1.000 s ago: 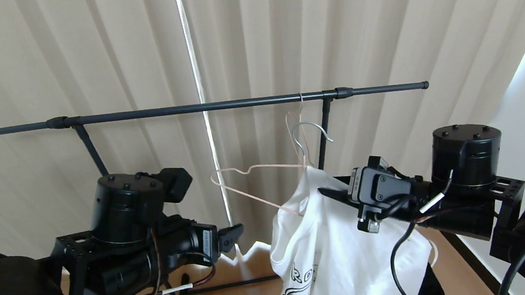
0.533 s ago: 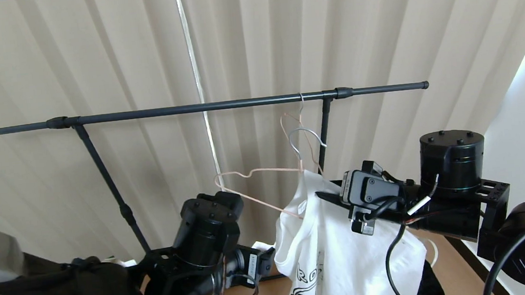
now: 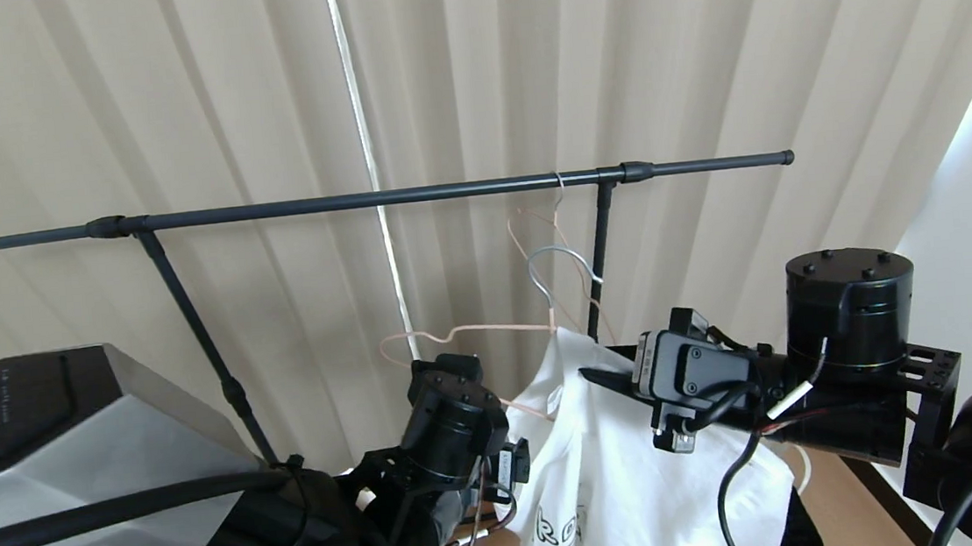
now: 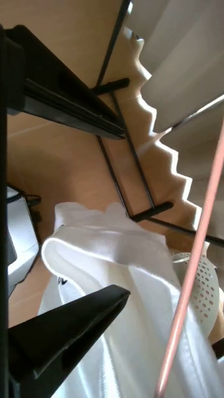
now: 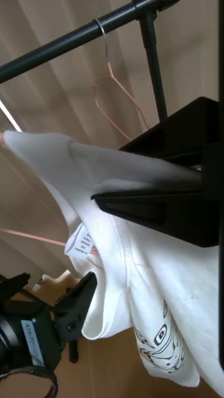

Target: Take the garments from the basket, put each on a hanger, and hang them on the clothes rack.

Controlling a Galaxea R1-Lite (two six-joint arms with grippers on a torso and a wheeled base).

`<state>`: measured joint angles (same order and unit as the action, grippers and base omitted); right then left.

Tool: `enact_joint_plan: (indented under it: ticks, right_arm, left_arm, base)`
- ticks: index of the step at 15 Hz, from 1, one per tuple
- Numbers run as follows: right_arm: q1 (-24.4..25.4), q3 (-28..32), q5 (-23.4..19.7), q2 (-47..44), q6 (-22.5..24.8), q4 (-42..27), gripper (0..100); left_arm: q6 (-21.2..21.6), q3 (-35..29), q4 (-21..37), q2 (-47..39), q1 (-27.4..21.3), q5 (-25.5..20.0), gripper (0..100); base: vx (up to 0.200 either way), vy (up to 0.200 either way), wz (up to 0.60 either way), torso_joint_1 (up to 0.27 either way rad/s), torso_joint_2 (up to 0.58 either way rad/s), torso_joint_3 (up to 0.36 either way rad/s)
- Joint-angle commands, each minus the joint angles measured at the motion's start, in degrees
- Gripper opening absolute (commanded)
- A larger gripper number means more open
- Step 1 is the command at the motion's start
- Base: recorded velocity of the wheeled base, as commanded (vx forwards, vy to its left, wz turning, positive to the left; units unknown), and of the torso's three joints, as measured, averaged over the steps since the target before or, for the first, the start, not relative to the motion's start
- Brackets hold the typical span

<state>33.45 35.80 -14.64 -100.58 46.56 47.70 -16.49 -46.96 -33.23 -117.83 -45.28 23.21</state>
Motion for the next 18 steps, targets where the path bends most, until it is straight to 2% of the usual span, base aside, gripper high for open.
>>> enact_joint_plan:
  ticks: [1,5,8,9,13,18]
  right_arm:
    - [0.47,-0.56,-0.04,1.53,0.03,0.20,0]
    - [0.47,-0.91,-0.12,3.82,-0.15,-0.07,0]
    - [0.39,-0.74,-0.39,4.78,-3.14,-0.24,0]
    - [0.30,-0.74,-0.39,4.96,-3.23,-0.24,0]
    - [-1.37,-0.30,-0.74,4.52,-3.58,-0.42,0]
    - [-8.31,2.25,-12.08,-1.28,-4.02,-0.33,0]
  left_arm:
    - [-0.38,-1.38,0.01,-2.22,0.72,1.05,100]
    - [-0.47,-1.12,0.01,-3.28,0.98,3.51,100]
    - [-1.52,1.17,0.01,-3.19,1.42,3.77,100]
    - [-1.61,1.96,0.01,-3.10,1.51,3.77,0]
    - [-2.84,2.31,-1.13,-1.43,2.74,4.83,0]
    - [-2.58,1.96,-1.13,5.25,8.63,5.27,0]
  base:
    - [0.000,0.000,0.00,0.000,0.00,0.000]
    - [0.000,0.000,0.00,0.000,0.00,0.000]
    - [0.000,0.000,0.00,0.000,0.00,0.000]
    - [0.000,0.000,0.00,0.000,0.00,0.000]
    - [0.000,0.000,0.00,0.000,0.00,0.000]
    - [0.000,0.000,0.00,0.000,0.00,0.000]
